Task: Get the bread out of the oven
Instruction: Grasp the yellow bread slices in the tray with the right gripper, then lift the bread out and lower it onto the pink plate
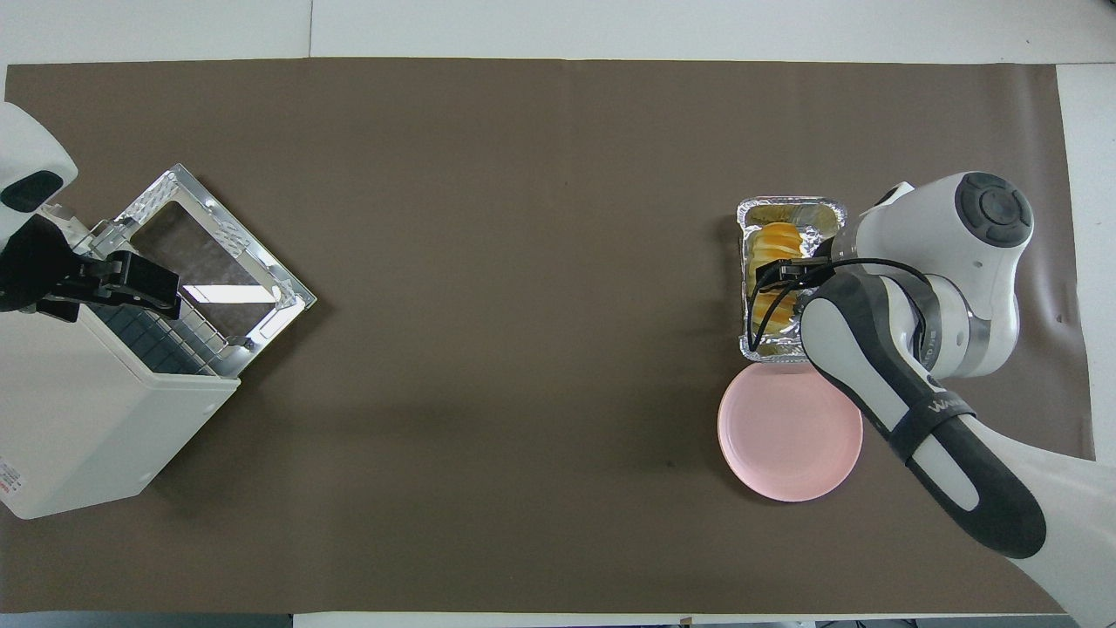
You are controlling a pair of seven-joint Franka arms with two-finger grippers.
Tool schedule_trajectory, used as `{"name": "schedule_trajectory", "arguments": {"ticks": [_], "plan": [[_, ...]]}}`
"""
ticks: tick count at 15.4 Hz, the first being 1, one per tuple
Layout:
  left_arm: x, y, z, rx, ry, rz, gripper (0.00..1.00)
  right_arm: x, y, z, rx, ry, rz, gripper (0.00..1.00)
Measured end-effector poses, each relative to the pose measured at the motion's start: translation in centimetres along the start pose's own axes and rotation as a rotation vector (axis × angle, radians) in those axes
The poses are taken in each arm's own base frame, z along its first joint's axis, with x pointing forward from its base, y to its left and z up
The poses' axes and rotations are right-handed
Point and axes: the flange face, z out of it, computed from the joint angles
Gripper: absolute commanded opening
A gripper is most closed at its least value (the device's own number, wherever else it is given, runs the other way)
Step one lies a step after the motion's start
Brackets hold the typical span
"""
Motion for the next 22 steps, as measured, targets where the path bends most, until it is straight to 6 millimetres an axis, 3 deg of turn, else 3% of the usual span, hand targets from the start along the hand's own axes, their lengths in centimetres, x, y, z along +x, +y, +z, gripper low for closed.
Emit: {"name": "schedule_trajectory", "arguments": {"ticks": [3, 5, 6, 12, 14, 16, 18, 20, 22], "plan": [[0.0, 0.0, 0.0, 0.000, 0.000, 0.000, 1.00, -0.2, 0.1, 0.6, -0.001, -0.001, 0.003, 0.46], [0.0, 0.0, 0.0, 0.000, 0.000, 0.000, 1.00, -0.3, 0.1, 0.8, -0.001, -0.001, 0.003, 0.09], [0.0, 0.0, 0.0, 0.000, 0.000, 0.000, 1.00, -0.3, 0.1, 0.8, -0.001, 0.000, 0.003, 0.00], [0.0, 0.0, 0.0, 0.000, 0.000, 0.000, 1.00, -0.1, 0.0, 0.4, 0.000, 0.008, 0.002, 0.00], [0.0, 0.0, 0.0, 0.000, 0.000, 0.000, 1.00, 0.3, -0.2, -1.1, 0.002, -0.015, -0.001, 0.00], [0.0, 0.0, 0.0, 0.000, 0.000, 0.000, 1.00, 0.7, -0.6, -4.8, 0.004, -0.055, -0.008, 0.00], [0.0, 0.0, 0.0, 0.000, 0.000, 0.000, 1.00, 0.4, -0.9, -9.8, 0.003, -0.091, -0.013, 0.00], [0.0, 0.0, 0.0, 0.000, 0.000, 0.000, 1.00, -1.2, -1.1, -14.3, -0.001, -0.127, -0.011, 0.00], [0.0, 0.0, 0.0, 0.000, 0.000, 0.000, 1.00, -4.1, -1.6, -17.2, -0.012, -0.193, 0.007, 0.00]]}}
